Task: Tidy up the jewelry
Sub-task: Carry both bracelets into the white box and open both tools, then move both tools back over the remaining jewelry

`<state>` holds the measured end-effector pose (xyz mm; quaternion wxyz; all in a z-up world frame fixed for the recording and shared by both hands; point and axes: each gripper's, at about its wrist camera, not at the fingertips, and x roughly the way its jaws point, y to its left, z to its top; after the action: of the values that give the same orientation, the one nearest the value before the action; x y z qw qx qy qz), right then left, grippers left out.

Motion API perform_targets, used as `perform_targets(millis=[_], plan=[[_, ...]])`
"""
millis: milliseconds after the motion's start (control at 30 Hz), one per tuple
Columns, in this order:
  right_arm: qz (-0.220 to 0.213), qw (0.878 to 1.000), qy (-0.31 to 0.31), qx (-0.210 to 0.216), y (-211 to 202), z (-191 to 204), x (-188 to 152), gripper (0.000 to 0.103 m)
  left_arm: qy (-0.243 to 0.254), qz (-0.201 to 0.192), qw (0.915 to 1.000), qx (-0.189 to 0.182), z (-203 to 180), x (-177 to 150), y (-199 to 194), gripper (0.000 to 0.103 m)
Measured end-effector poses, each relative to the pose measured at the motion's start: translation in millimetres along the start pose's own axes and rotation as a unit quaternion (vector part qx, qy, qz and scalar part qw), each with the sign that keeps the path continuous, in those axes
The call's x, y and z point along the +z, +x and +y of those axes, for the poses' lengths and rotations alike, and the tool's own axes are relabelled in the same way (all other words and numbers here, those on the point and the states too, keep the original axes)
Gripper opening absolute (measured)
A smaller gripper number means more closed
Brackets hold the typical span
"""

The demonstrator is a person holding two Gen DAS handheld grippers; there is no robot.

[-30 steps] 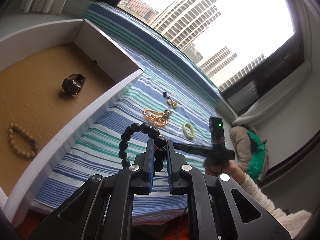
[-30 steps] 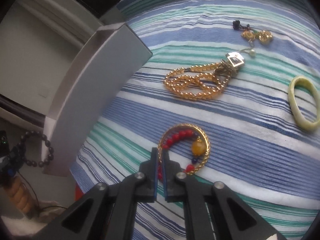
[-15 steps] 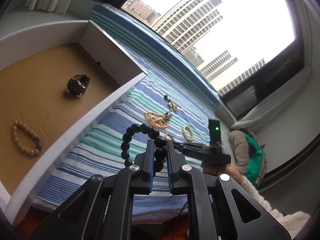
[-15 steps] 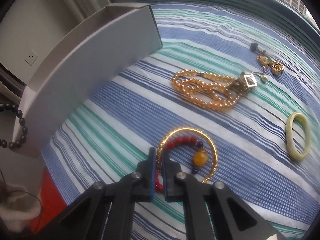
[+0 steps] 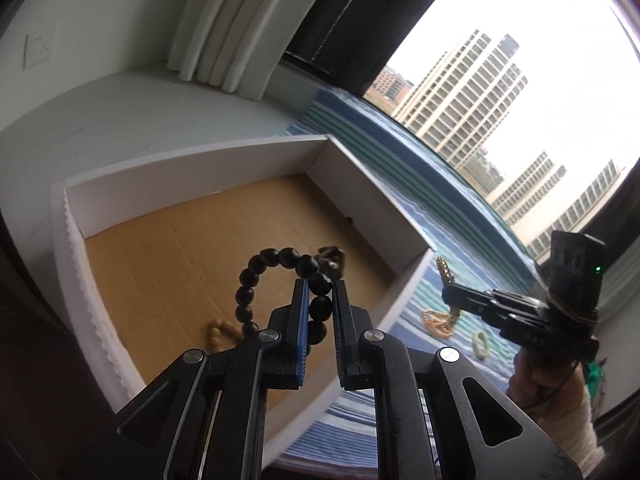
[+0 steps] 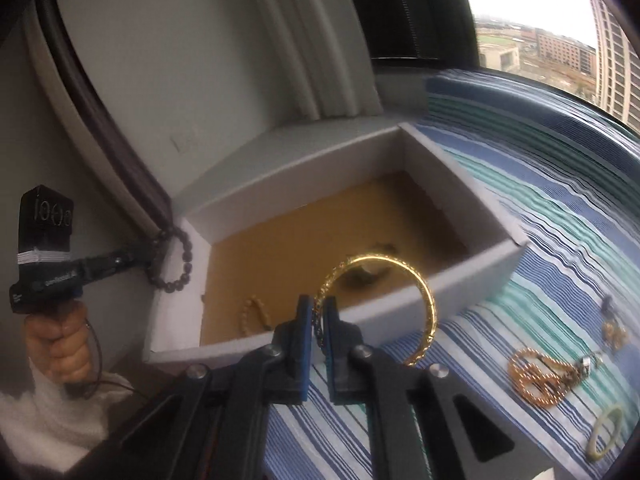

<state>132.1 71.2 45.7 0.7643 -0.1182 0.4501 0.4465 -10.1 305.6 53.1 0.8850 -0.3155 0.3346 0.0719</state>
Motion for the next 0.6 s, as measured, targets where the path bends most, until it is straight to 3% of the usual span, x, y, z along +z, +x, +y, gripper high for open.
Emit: perform_targets(millis=[167, 333, 367, 400, 433, 467, 600], plan=[[0.061, 0.997, -0.052, -0.025, 90, 38, 16, 0.006, 0.002, 0.026, 0.9965, 0.079, 25, 3, 43, 0.009], [0.079, 0.994, -0.052, -0.058, 132, 47, 11, 0.01, 0.01, 0.054, 0.9928, 0.107, 33, -1, 79, 0.011], [0.076, 0.994, -0.047, -0.062, 132, 48, 10, 0.014, 0.01, 0.056, 0.9911, 0.121, 34, -2, 84, 0.02], [0.071, 0.995, -0.041, -0.06, 129, 47, 9, 0.027, 0.008, 0.057, 0.9893, 0.134, 35, -3, 88, 0.032], [0.061, 0.996, -0.035, -0.06, 122, 46, 7, 0.038, 0.003, 0.055, 0.988, 0.144, 36, -4, 88, 0.063], [0.046, 0.996, -0.032, -0.064, 112, 47, 6, 0.055, -0.003, 0.045, 0.988, 0.148, 35, -6, 83, 0.084], [-0.015, 0.995, -0.049, -0.086, 56, 47, -6, 0.063, -0.002, -0.007, 0.991, 0.134, 21, -10, 57, 0.089]])
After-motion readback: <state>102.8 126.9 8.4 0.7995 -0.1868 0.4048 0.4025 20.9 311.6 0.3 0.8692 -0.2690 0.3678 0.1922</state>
